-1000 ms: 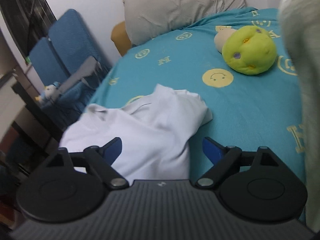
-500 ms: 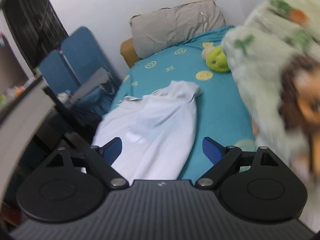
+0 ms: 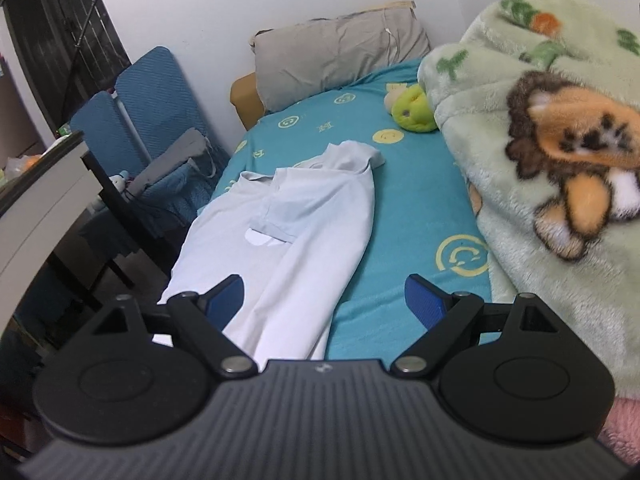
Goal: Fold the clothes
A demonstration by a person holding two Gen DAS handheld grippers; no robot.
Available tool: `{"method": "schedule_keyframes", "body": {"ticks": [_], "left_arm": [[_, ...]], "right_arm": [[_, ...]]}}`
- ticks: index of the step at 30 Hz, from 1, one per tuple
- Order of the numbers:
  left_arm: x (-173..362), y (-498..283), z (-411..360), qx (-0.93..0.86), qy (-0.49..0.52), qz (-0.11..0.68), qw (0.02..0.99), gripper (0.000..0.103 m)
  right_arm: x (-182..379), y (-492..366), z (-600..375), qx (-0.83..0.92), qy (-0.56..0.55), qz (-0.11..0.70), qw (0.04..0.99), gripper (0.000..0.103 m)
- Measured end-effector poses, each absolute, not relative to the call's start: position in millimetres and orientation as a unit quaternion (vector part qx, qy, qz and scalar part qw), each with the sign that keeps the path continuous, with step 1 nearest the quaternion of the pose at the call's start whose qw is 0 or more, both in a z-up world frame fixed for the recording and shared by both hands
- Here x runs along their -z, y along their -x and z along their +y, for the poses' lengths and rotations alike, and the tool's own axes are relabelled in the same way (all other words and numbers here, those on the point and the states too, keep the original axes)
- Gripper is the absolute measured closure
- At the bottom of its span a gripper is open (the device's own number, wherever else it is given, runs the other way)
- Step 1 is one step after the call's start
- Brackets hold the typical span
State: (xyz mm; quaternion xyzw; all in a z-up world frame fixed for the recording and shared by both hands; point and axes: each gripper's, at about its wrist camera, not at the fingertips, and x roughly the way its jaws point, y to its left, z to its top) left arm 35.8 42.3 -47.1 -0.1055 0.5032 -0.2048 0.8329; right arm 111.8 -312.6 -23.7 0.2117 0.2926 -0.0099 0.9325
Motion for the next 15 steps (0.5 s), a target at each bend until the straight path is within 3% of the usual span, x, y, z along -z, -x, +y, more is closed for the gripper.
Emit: {"method": "schedule_keyframes", "body": {"ticks": [4, 7, 9, 13, 15], "left_arm": [[59.2, -30.5, 48.1, 0.149, 0.04, 0.55, 0.821, 0.103], [53.6, -25.0, 45.4, 0.156, 0.013, 0.535, 0.83, 0.098], [44.3, -21.6, 41.4, 0.163, 0.001, 0.51, 0.845, 0.075], [19.9, -21.1, 21.4, 0.177, -0.016, 0.431, 0.885, 0.05], [3.8, -26.5, 12.0, 0.177, -0.018, 0.394, 0.902, 0.03]], "right_arm": [[23.6, -113.7, -309.2, 0.001, -0.211, 0.291, 0.933, 0.014], [20.6, -111.5, -303.4, -0.005, -0.195, 0.286, 0.938, 0.014], [18.4, -108.5, -299.7, -0.008, -0.182, 0.28, 0.942, 0.014], [12.5, -104.7, -294.3, -0.014, -0.163, 0.266, 0.95, 0.014], [9.2, -102.9, -290.3, -0.017, -0.154, 0.256, 0.954, 0.014]]}}
